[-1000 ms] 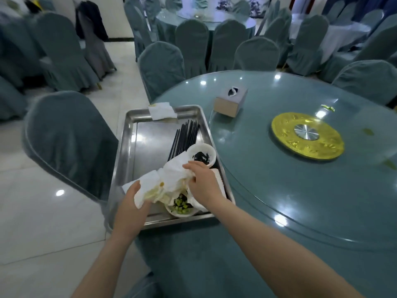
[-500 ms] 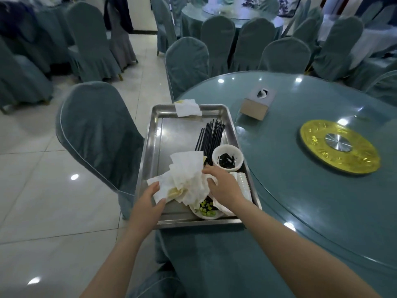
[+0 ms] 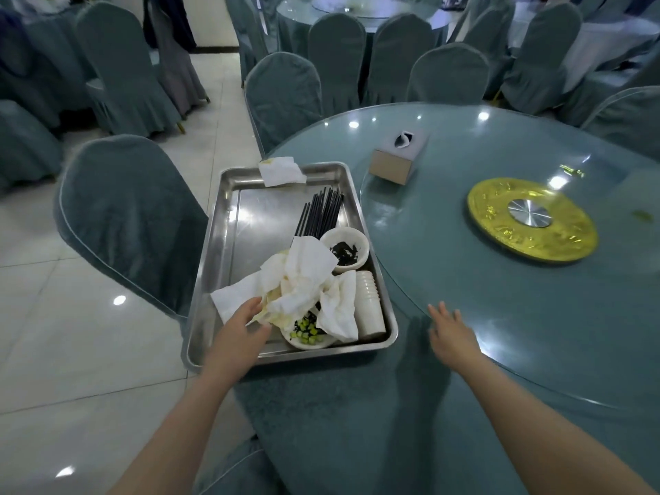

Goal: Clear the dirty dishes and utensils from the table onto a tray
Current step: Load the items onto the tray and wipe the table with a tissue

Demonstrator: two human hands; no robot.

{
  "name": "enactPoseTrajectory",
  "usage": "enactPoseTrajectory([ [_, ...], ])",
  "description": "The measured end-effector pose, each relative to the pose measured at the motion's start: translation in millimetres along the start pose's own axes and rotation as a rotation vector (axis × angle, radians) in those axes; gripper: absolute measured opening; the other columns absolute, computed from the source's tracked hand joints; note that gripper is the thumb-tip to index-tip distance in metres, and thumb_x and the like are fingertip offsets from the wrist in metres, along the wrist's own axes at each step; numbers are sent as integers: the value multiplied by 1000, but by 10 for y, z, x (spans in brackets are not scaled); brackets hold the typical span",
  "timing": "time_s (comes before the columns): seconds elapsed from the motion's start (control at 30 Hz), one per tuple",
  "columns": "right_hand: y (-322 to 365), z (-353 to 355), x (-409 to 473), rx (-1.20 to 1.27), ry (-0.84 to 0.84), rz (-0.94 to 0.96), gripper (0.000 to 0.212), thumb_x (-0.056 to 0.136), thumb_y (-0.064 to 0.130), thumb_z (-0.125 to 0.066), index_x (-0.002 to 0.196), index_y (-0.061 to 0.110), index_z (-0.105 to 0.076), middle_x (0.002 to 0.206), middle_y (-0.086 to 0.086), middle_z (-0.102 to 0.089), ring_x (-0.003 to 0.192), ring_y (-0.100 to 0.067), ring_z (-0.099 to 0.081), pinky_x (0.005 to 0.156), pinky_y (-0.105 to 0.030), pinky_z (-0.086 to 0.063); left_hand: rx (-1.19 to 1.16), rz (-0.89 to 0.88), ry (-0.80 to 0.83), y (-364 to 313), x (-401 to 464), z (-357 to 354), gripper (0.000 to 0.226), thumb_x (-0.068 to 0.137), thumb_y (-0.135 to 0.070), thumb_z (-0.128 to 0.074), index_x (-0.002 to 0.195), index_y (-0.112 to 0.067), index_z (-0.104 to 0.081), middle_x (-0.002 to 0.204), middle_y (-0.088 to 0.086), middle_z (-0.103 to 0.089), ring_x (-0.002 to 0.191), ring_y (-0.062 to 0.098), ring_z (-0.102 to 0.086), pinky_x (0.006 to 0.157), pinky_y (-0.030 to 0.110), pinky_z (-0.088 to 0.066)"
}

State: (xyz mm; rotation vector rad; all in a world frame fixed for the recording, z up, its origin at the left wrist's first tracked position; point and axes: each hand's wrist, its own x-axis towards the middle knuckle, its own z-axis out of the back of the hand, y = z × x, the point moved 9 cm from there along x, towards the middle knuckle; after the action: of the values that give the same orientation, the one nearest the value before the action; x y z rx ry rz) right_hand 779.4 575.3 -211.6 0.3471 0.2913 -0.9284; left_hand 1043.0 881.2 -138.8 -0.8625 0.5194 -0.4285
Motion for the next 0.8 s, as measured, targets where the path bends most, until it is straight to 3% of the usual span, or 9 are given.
enactPoseTrajectory([
  [0.17, -156, -101, -11, -29, 38, 82, 61, 102, 28, -32, 153, 27, 1, 161, 2, 9, 148, -26, 3, 116, -48, -14, 78, -21, 15, -135, -71, -157, 52, 92, -27, -57, 142, -31, -39, 137, -10, -53, 108, 7, -48, 88, 30, -40],
  [0.37, -528, -205, -225, 10, 0, 82, 62, 100, 28, -34, 153, 31, -2, 161, 7, 8, 148, -20, 4, 118, -44, -7, 103, -85, 112, -394, -100, -439, 49, 93, -23, -57, 140, -26, -43, 135, -6, -54, 96, 0, -55, 86, 27, -39],
  [0.53, -995, -216, -572, 47, -115, -21, 56, 100, 39, -33, 151, 35, -11, 160, 13, 1, 148, -15, 4, 118, -43, -2, 194, -172, 120, -658, -97, -688, 44, 93, -21, -58, 136, -21, -50, 134, -5, -55, 115, 9, -48, 99, 28, -36],
  [0.67, -1340, -175, -861, 71, -250, -219, 51, 100, 41, -32, 148, 24, -27, 161, 3, -11, 148, -20, -3, 119, -46, -8, 210, -240, 145, -854, -156, -901, 41, 92, -19, -59, 133, -22, -53, 134, -3, -56, 119, 14, -51, 104, 36, -40],
  [0.73, -1400, -147, -896, 89, -262, -287, 56, 99, 44, -32, 149, 21, -23, 161, -3, -5, 148, -23, 4, 119, -48, -6, 215, -284, 162, -981, -182, -1011, 40, 93, -16, -58, 132, -20, -54, 135, -3, -55, 122, 16, -50, 105, 36, -38],
  [0.8, -1379, -180, -867, 68, -217, -276, 58, 99, 48, -29, 151, 29, -12, 161, -2, 11, 146, -26, 16, 117, -54, 1, 228, -316, 178, -1088, -200, -1111, 39, 93, -15, -57, 131, -20, -55, 134, -3, -56, 121, 16, -51, 105, 35, -37],
])
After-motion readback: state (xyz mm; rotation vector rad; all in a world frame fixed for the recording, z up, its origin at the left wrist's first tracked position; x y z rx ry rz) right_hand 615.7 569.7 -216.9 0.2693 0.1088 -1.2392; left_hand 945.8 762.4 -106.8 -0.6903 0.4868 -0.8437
